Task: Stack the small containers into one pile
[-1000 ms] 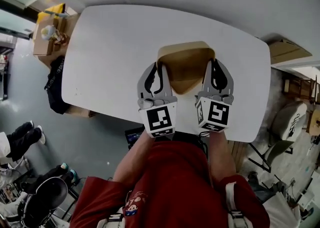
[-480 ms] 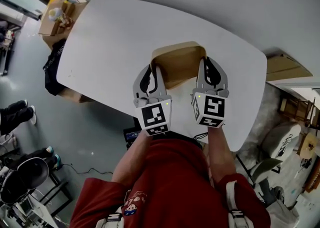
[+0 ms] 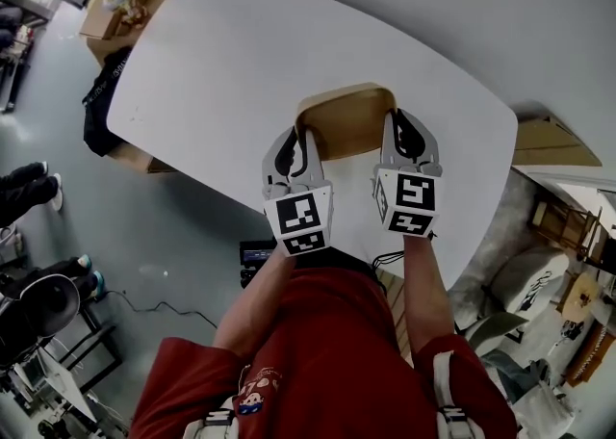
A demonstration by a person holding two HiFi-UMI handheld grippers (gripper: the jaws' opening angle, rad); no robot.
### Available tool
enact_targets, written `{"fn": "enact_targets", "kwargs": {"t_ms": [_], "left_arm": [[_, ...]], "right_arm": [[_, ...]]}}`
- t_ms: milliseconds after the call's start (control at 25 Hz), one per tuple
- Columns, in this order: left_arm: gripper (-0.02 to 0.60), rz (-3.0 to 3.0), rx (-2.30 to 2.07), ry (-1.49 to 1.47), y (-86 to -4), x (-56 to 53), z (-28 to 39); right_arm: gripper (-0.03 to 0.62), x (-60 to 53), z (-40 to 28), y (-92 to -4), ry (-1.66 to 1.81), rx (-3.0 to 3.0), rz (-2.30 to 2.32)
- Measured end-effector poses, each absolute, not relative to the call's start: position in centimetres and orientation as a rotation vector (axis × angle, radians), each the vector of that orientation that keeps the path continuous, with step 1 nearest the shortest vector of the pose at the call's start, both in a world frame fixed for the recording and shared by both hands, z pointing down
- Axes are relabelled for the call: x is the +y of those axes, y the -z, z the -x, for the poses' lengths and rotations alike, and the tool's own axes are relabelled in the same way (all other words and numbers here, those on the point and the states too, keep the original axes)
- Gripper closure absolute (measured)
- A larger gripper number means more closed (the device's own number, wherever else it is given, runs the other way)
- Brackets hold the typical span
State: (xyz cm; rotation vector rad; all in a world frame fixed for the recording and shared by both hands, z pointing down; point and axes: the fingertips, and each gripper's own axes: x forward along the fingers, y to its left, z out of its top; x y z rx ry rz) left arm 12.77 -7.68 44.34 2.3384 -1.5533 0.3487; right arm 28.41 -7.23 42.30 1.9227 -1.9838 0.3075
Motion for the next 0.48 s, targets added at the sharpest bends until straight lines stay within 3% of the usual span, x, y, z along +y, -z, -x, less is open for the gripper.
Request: {"fn": "enact_targets", "kwargs": {"t_ms": [480], "left_arm": [[0.529, -2.244, -1.504, -0.457, -48.5, -7.7, -12.6]], "right_arm": [[0.570, -8.6, -28.2, -46.6, -0.427, -1.935, -1.779]]}}
